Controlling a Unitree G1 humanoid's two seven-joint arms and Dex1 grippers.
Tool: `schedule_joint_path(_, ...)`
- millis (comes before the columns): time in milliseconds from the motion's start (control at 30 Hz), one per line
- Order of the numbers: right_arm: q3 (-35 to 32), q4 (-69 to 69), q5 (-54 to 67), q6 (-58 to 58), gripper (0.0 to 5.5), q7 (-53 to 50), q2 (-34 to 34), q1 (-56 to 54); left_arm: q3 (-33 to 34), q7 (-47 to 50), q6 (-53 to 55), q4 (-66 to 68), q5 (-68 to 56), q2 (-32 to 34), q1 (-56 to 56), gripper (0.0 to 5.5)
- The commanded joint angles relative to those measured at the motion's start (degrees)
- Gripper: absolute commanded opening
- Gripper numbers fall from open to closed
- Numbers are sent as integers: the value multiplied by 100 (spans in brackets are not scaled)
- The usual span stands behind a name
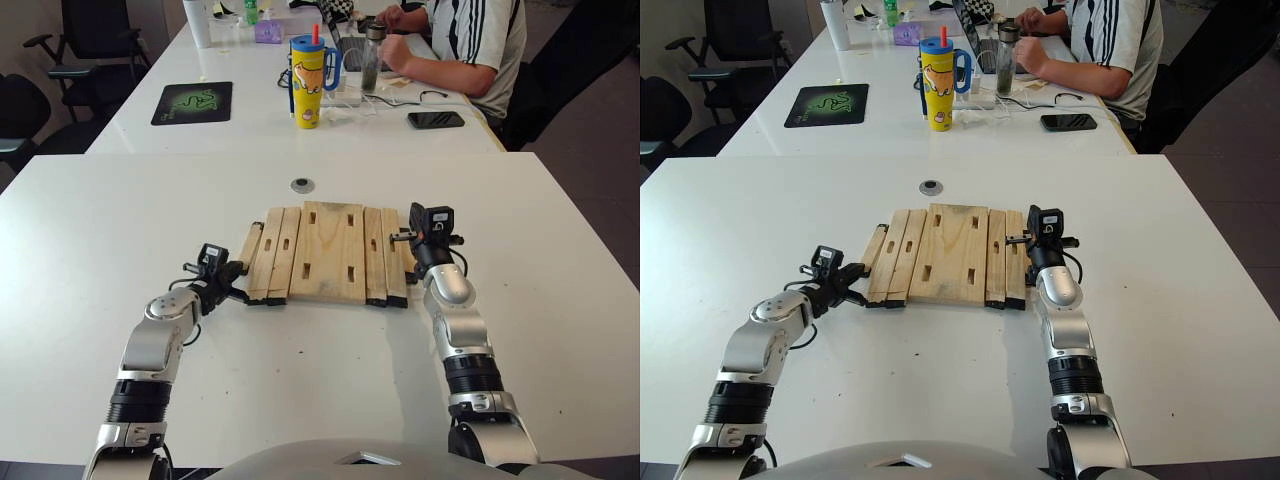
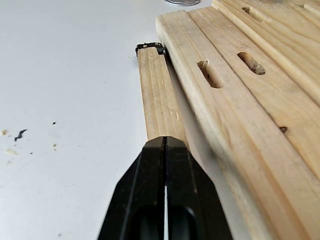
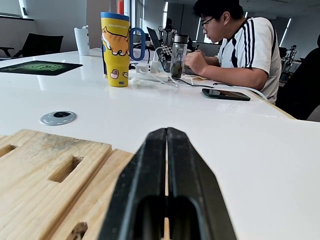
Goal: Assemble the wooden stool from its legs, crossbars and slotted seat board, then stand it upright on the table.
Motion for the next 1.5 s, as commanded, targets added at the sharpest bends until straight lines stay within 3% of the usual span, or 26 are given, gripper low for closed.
schedule_joint_path(33, -1, 27, -28, 4, 0, 27, -97, -38, 68, 27, 5, -6, 35, 67, -91, 21)
schedule_joint_path(500, 32, 25, -50, -3, 0, 88, -172, -7, 125, 129, 6, 10, -15, -53, -51, 200)
schedule_joint_path(1500, 116, 104, -97, 55, 0, 54, -239, -56, -104, 294, -447, 692, 166, -438, -11, 184)
